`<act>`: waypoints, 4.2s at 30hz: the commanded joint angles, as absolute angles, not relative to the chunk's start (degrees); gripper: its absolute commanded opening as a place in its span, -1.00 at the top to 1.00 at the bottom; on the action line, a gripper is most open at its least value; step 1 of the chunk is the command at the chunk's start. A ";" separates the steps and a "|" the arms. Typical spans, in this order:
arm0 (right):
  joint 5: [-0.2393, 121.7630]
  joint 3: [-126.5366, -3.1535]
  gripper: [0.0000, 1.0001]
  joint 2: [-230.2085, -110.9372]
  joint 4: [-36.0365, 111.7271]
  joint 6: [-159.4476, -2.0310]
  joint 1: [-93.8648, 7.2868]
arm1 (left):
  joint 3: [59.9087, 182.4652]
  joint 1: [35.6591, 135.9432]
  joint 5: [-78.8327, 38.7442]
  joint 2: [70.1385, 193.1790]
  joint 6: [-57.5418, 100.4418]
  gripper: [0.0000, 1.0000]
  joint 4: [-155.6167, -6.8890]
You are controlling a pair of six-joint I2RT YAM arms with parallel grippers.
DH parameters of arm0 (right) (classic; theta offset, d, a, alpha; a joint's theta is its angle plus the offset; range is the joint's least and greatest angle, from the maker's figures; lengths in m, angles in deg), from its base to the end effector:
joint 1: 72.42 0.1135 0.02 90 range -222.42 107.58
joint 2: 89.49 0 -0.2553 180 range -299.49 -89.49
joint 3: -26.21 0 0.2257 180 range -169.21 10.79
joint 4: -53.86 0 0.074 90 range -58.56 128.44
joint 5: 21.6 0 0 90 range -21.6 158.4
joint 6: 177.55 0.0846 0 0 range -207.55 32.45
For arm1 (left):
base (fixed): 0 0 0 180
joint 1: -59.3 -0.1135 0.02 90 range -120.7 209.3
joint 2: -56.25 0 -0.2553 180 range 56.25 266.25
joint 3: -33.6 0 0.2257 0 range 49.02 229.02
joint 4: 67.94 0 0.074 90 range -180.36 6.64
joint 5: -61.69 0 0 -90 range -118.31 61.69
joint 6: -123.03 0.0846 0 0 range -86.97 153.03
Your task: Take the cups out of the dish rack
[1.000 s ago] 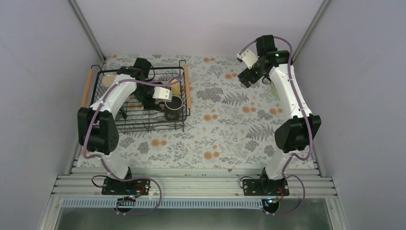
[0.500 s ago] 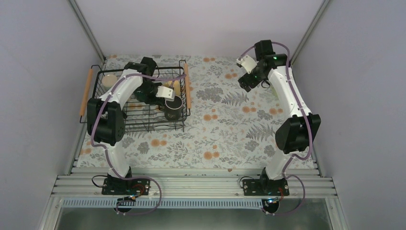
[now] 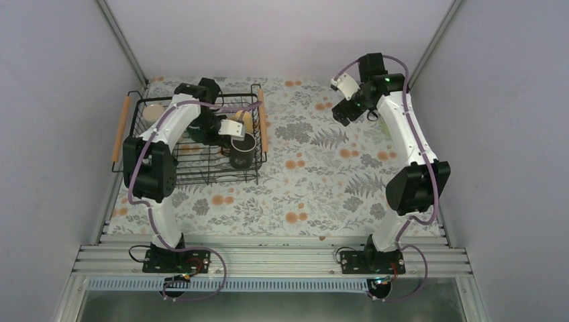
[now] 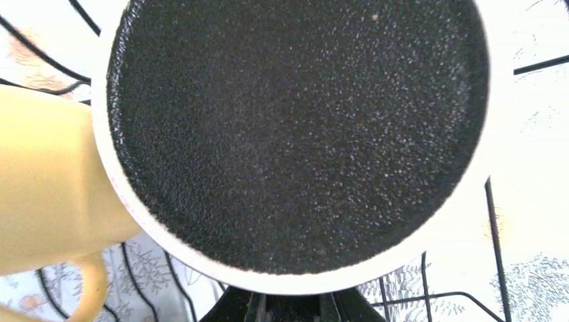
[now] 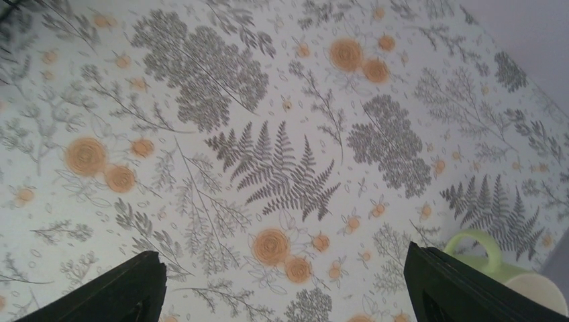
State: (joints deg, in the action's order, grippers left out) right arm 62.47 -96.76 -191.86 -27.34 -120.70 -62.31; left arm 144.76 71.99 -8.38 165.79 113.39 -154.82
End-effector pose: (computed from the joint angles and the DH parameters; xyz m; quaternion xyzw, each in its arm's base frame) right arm 0.3564 0.0724 0.3045 -0.3683 0.8931 -0.0016 0.2583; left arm 0.3290 -0.1036 0.2075 0.7190 0.6719 -0.1209 0.1301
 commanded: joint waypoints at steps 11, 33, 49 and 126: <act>39.74 -112.58 -0.90 -192.03 -32.06 -120.60 -61.92 | 165.67 66.19 -1.91 156.45 110.75 0.95 -161.06; 9.67 -134.33 -0.95 -207.87 -31.59 -121.89 -58.86 | 171.44 70.57 19.10 157.70 69.68 0.95 -109.17; -16.35 -107.43 -0.96 -199.92 28.27 -91.35 -64.57 | 167.53 70.97 32.88 163.52 50.64 0.95 -86.80; 61.60 -128.88 0.94 -218.01 -21.52 -129.79 -66.76 | 168.69 63.78 0.57 153.54 84.74 -1.00 -122.49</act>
